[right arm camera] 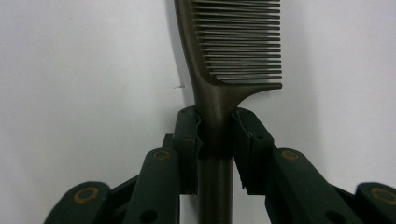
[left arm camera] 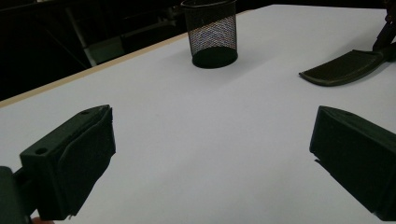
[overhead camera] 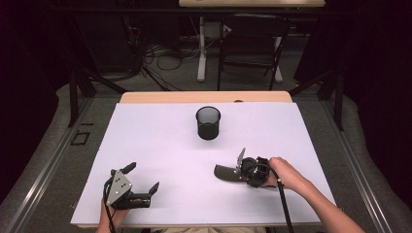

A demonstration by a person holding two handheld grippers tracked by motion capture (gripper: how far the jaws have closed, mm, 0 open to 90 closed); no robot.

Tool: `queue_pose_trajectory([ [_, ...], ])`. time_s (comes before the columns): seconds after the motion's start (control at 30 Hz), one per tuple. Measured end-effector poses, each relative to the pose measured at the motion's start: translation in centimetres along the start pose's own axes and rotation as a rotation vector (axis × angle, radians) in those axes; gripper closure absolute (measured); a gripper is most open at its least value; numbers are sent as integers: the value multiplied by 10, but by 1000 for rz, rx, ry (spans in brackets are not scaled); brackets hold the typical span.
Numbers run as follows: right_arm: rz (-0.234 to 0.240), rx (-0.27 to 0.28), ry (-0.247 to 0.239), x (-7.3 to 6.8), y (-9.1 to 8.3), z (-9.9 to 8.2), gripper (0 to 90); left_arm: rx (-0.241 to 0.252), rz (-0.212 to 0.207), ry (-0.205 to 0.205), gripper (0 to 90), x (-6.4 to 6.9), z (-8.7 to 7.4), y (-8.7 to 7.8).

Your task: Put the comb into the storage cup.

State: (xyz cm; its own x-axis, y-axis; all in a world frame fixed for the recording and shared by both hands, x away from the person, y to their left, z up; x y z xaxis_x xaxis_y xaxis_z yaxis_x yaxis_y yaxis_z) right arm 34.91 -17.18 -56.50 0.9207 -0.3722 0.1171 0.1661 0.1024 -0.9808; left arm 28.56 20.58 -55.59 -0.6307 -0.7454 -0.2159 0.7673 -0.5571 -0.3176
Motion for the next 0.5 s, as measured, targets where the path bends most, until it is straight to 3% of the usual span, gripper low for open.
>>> queue_pose_trajectory([
  [0.5, -1, 141, 59, 3, -22, -4, 725, -2, 2, -3, 2, 0, 0, 1],
])
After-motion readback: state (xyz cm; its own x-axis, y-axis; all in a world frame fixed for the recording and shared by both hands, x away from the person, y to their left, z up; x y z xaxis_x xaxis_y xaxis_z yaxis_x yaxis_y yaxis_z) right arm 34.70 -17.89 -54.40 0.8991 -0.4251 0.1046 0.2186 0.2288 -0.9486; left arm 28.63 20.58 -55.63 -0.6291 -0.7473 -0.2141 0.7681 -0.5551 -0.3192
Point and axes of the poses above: each handheld gripper's, and its own axes: y roughly forward along the jaws, z roughly out of its top, x roughly to its right, the point moved 4 cm from there along y, roughly forward along the jaws, and after that the axes turned 5 degrees about y, right-handed, at the moved point
